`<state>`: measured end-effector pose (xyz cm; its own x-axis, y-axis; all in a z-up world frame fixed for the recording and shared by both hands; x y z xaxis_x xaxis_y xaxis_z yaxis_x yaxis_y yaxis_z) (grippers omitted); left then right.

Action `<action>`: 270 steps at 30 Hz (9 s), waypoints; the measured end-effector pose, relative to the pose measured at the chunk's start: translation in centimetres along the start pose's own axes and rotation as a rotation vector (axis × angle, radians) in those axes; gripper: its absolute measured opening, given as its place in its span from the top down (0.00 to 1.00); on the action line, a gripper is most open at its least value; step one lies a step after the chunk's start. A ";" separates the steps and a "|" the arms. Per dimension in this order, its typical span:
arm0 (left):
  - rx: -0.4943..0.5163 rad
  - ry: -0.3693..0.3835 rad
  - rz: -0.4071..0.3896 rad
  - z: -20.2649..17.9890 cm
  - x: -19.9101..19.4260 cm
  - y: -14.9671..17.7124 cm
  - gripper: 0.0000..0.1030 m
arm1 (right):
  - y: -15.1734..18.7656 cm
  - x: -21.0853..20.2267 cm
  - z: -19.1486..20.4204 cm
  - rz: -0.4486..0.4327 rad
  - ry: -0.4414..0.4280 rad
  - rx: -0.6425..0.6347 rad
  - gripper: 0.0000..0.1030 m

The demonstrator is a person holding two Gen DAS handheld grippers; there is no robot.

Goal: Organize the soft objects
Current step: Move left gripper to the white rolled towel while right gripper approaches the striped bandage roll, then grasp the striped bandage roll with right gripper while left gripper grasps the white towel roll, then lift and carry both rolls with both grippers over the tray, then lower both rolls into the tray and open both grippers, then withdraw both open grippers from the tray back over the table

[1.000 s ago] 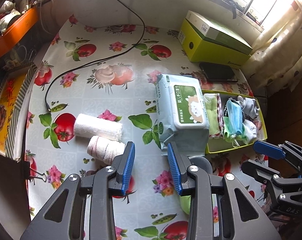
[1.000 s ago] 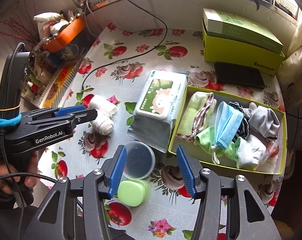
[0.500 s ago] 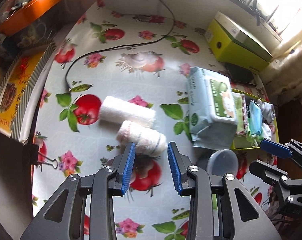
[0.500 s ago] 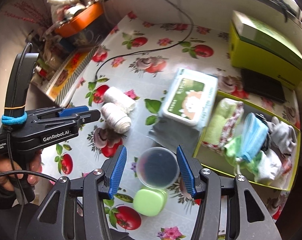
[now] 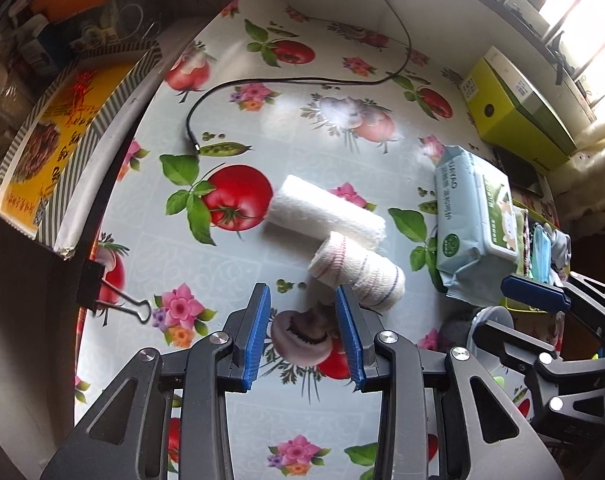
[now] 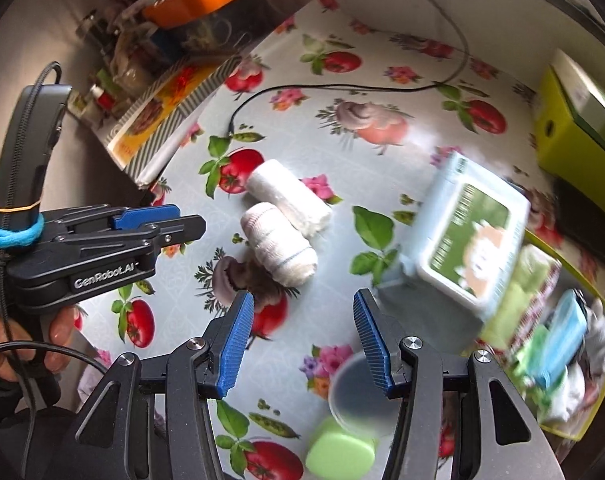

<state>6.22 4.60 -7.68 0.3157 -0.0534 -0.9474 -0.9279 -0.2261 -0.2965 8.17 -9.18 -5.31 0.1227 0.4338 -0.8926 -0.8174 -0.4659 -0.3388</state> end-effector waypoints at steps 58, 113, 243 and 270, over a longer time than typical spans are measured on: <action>-0.251 0.159 0.105 4.1 6.0 -3.9 0.60 | -4.6 8.6 -1.2 0.203 0.027 -0.066 0.57; 0.129 0.093 -0.102 -7.4 -3.6 -1.5 0.76 | 2.9 -8.4 -5.5 -0.174 0.073 0.204 0.57; 0.508 0.150 -0.021 -24.3 -4.6 4.8 0.62 | 15.8 -14.2 -10.8 -0.241 0.269 0.474 0.38; 0.502 0.105 -0.035 -24.1 -4.2 5.0 0.62 | 15.7 -13.6 -10.8 -0.245 0.251 0.472 0.37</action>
<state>5.00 -19.72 -2.33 0.3430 -0.1577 -0.9260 -0.8890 0.2638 -0.3742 -0.28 -30.78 -1.70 0.4219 0.2627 -0.8677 -0.9036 0.0436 -0.4261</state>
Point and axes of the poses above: each gripper's, at about its wrist camera, not at the fingertips, and x roughly the way its jaws point, z to its left, y to its underside, the point moved 3 cm from there along x, roughly the way its jaws point, and after that the axes turned 4 degrees about -y, right-handed, at the moved point
